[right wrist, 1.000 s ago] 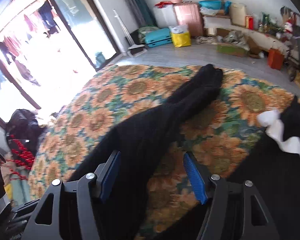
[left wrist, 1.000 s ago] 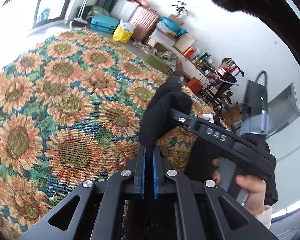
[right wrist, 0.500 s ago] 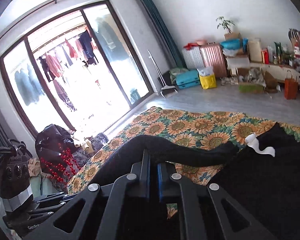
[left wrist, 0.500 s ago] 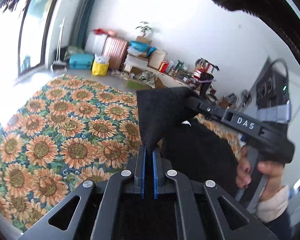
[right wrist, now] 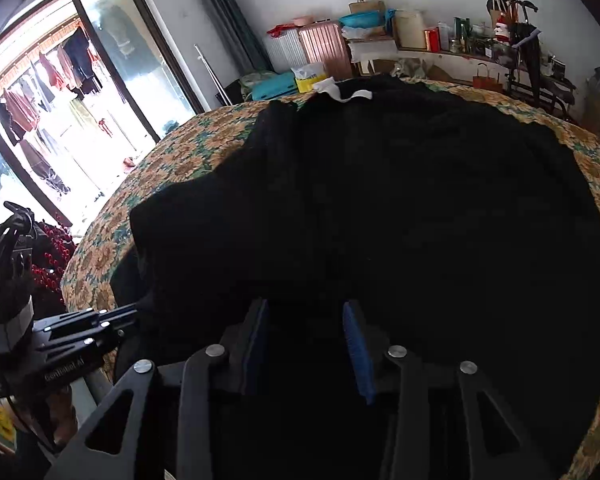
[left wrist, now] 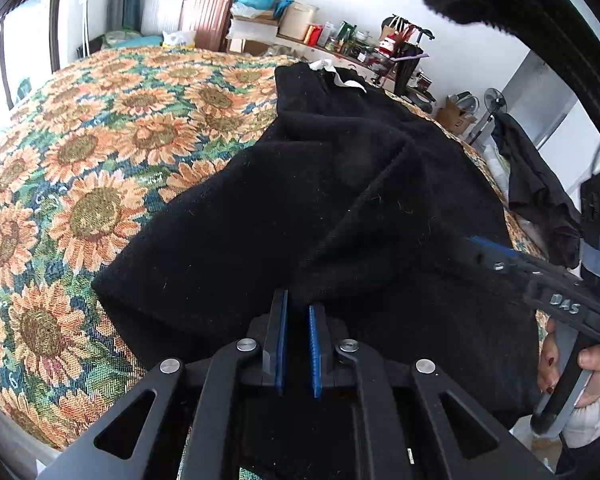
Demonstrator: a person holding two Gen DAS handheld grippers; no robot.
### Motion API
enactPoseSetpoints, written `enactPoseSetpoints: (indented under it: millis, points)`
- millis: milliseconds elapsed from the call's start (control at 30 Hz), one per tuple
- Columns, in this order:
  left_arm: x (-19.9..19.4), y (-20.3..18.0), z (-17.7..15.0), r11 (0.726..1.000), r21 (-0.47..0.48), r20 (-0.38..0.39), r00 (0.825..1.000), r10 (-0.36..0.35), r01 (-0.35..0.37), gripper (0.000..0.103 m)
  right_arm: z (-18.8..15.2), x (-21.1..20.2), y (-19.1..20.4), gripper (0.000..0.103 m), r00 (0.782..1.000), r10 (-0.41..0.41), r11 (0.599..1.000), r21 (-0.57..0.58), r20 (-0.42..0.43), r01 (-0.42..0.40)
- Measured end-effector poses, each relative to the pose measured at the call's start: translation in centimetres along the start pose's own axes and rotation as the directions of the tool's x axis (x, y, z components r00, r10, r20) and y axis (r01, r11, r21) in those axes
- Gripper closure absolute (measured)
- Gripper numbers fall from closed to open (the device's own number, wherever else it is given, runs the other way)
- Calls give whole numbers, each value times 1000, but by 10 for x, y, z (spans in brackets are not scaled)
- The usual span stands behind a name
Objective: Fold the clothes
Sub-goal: 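Lift the sleeve with the left gripper and fold it across the sweater body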
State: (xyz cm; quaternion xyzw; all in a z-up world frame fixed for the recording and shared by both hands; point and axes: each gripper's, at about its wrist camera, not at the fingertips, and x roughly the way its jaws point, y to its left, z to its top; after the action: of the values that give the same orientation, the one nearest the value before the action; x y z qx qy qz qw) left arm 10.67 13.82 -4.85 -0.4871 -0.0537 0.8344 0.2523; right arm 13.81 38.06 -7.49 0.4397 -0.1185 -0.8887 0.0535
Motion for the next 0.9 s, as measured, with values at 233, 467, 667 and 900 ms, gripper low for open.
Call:
enactPoseSetpoints:
  millis: [233, 467, 667, 900]
  points:
    - [-34, 30, 4, 978, -119, 35, 985, -167, 170, 88, 41, -28, 27, 38, 995, -22, 997, -77, 99, 29]
    - [-60, 61, 11, 969, -201, -27, 988, -152, 144, 56, 100, 27, 91, 34, 998, -52, 978, -202, 31, 57]
    - [-60, 50, 7, 980, -97, -155, 970, -188, 175, 56, 141, 87, 115, 34, 988, -150, 974, -179, -43, 140]
    - [-71, 69, 13, 969, -159, -102, 973, -208, 191, 56, 144, 155, 121, 33, 920, -324, 934, -229, -222, 274]
